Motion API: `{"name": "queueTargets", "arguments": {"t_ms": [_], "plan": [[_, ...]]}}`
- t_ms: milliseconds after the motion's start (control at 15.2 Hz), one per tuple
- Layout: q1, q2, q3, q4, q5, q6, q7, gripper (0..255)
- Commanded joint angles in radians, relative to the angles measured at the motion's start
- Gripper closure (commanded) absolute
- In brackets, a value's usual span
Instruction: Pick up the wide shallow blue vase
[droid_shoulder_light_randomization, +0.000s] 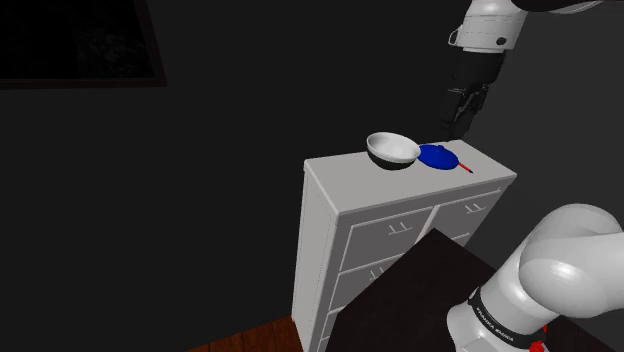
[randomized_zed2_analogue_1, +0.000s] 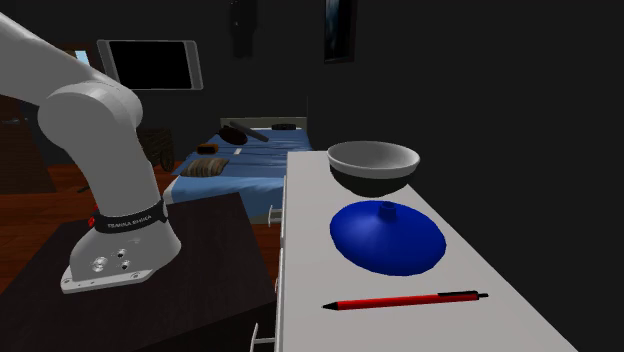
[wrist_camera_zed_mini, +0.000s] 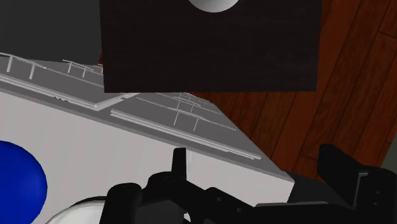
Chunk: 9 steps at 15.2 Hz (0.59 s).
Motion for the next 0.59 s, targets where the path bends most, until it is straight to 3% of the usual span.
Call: {"name": "queueTargets", "arguments": {"t_ms": [0, 528], "plan": [[0.000, 0.000, 0.000, 0.000, 0.000, 0.000, 0.000, 0], [-0.057, 0.099, -0.158, -0.042, -0.111, 0.191, -0.138, 0]]}}
